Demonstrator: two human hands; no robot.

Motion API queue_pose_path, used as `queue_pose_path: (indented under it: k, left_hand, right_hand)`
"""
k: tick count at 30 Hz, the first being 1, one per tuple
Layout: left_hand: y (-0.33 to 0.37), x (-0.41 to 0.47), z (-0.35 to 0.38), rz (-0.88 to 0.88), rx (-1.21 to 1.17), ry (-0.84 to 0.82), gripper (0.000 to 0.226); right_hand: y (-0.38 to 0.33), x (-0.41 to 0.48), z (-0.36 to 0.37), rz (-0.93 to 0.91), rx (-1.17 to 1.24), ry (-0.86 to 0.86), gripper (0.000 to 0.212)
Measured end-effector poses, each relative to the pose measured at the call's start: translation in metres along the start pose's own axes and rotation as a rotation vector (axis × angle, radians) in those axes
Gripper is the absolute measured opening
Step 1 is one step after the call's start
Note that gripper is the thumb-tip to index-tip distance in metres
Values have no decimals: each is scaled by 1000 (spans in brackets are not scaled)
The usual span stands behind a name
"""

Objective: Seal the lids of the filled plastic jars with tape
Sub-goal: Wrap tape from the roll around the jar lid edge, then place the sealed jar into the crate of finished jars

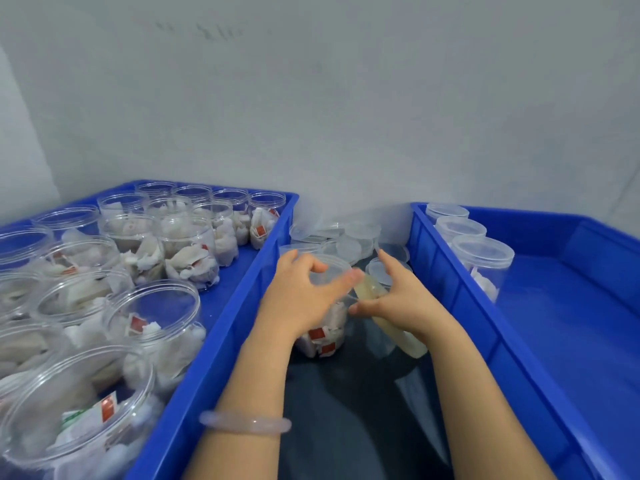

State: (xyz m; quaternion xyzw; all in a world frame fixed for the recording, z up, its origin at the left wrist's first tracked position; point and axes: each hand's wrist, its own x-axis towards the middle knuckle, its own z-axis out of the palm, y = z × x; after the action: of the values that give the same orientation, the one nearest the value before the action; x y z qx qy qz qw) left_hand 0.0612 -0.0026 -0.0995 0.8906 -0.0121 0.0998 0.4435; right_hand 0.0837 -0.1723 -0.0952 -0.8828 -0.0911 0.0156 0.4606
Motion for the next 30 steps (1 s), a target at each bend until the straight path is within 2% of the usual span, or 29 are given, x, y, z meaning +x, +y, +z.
queue_pose_path:
  k: [2,3,6,9,11,13,14,18,23,27,28,30]
  left_hand:
    - [14,-5,-9,-51,260,-105,68]
    - [23,-6,-12,-55,350,-109,70]
    - [48,5,-15,-104,519,-167,76]
    - [64,19,-11,-167,669,-327,95]
    - [67,23,-8,-217,720,-401,85]
    - [64,27,-1,-219,731,-373,64]
    - [61,28,2,-208,725,-346,58]
    - [53,32,5,-151,632,-274,37]
    - [49,32,10,-143,524,-145,26]
    - [51,32,11,-153,502,-161,30]
    - [50,32,12,-164,501,-136,31]
    - [47,35,10,-191,427,18,28]
  right_hand:
    - [1,-4,0,63,-31,26,114]
    - [1,-5,0,104,-72,35,112]
    - [0,-14,5,194,-183,31,96]
    - [-1,-24,13,190,-131,16,79]
    - [0,-26,15,200,-87,-10,66]
    - [-2,-23,14,203,-72,47,35]
    - [-3,-20,14,213,-80,75,30]
    - [-15,-12,17,276,-212,26,29]
    - [-25,-15,29,195,-478,-26,10]
    - [-24,-35,36,156,-597,74,43]
    - [-25,-42,36,140,-621,94,46]
    - [-30,-63,41,58,-646,116,44]
